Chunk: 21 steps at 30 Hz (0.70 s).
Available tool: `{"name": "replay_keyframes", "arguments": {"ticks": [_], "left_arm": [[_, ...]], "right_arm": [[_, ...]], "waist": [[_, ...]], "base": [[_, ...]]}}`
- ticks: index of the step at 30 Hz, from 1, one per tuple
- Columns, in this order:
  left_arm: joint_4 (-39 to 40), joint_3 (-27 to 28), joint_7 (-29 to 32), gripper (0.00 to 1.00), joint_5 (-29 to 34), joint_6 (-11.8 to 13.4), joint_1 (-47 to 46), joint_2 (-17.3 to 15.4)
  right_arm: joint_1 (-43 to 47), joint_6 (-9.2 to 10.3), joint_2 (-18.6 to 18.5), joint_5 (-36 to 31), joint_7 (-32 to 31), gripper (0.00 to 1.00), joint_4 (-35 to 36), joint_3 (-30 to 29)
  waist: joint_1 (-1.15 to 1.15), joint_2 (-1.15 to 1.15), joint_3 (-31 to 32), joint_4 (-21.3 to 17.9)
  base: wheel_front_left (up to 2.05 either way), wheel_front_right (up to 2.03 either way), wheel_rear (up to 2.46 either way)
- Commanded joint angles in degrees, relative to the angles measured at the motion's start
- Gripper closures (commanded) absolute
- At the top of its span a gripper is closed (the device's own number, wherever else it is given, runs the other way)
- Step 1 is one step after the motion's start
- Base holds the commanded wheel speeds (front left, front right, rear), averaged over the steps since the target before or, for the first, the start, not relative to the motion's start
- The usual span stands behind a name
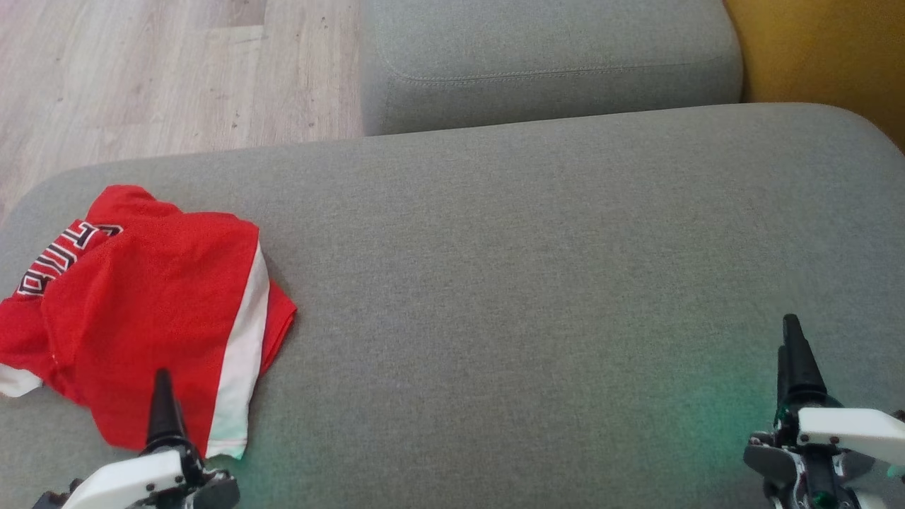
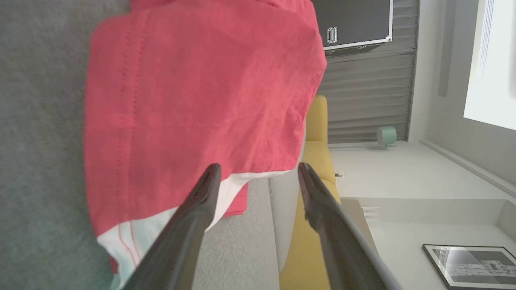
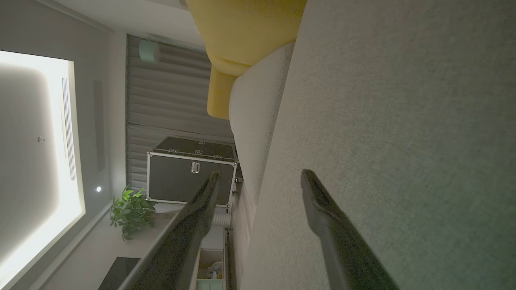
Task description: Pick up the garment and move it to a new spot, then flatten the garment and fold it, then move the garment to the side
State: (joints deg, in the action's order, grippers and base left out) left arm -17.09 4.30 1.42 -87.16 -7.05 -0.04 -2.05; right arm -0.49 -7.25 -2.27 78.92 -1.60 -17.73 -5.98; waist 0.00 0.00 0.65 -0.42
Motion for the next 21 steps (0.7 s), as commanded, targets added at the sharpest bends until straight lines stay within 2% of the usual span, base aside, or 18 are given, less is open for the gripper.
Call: {"name": "replay_keyframes", "arguments": {"ticks": [1,10,17,21], "left_arm": [[2.06,1.18,-0.45,0.00,0.57,-0.11,-2.34,-0.42],[1.63,1.38,-1.80,0.00,4.89,-0.09,-2.67,-0.46],[5.20,1.01,-2.97,0.00,14.56,0.77,-2.76,-0.49],[7.31,-0.49,-3.65,0.00,19.73,2.13,-2.40,-0.51]], "right_arm": [[-2.61,-0.08,-0.30,-1.20,0.56,0.00,2.33,0.49],[-2.61,-0.10,-0.32,-8.94,1.91,0.00,4.76,1.36],[-2.80,-0.11,-0.35,-16.98,3.09,0.00,6.39,1.84],[-2.88,-0.12,-0.36,-21.93,3.77,0.00,7.19,2.46]], "waist": [[0.00,0.00,0.02,-0.01],[0.00,0.00,0.22,-0.07],[0.00,0.00,0.20,-0.01],[0.00,0.00,0.19,0.00]], "base": [[0.00,0.00,0.00],[0.00,0.00,0.00],[0.00,0.00,0.00],[0.00,0.00,0.00]]}}
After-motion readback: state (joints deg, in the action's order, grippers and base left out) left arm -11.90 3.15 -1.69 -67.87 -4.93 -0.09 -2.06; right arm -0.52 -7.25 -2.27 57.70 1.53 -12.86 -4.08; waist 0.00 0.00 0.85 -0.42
